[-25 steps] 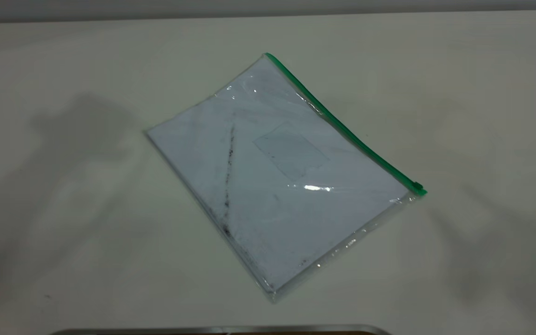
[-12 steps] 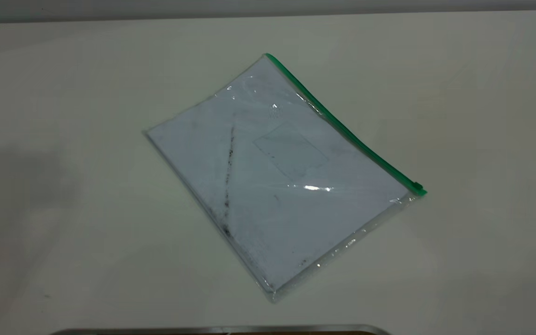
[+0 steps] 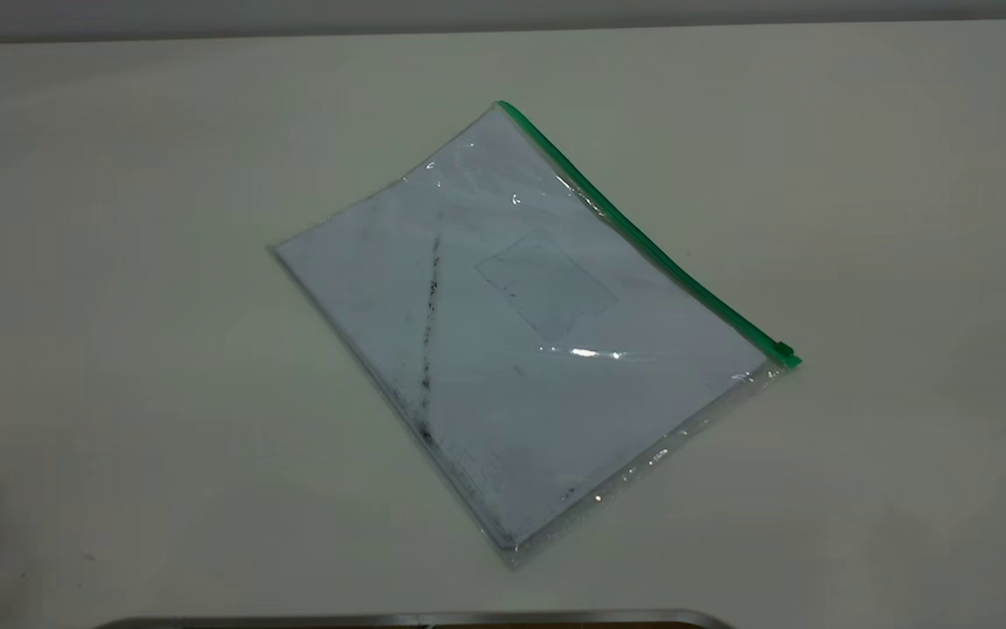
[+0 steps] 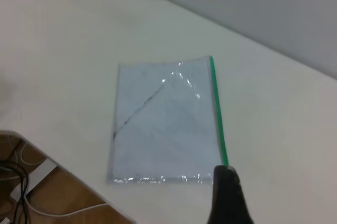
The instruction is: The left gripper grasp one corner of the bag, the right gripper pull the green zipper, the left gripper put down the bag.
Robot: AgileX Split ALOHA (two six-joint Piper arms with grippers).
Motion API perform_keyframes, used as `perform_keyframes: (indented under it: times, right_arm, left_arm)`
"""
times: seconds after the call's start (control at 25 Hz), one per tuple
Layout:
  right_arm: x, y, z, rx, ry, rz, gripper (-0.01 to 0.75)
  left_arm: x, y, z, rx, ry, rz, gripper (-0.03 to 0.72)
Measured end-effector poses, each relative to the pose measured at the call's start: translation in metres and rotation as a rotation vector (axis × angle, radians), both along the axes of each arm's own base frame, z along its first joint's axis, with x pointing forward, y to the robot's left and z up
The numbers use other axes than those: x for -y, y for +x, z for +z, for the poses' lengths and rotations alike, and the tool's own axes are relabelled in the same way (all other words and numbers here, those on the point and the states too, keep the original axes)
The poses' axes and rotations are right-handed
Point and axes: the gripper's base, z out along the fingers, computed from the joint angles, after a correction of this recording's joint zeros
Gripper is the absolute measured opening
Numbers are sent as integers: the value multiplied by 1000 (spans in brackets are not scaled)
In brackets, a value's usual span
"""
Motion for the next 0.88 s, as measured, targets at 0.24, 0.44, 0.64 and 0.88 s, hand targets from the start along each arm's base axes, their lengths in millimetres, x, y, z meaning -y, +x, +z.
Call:
perform_keyframes:
  times: [0.24,0.44,0.64,0.88]
  right_arm:
    - [4,-7,-33,2,-26,-22,535]
    - [8,-3,-55,-30,-64,-68,535]
    - [13,2,-76,-63,-98,-120,535]
    - [14,5,-92,-78,-117,-141,535]
  left_arm:
    - [-12,-52,-40,3,-19,20,590]
    - [-19,-82,-67,28,-26,20,590]
    - [-25,-108,-87,80,-40,20,590]
    - [-29,-126,-105,131,-52,19,590]
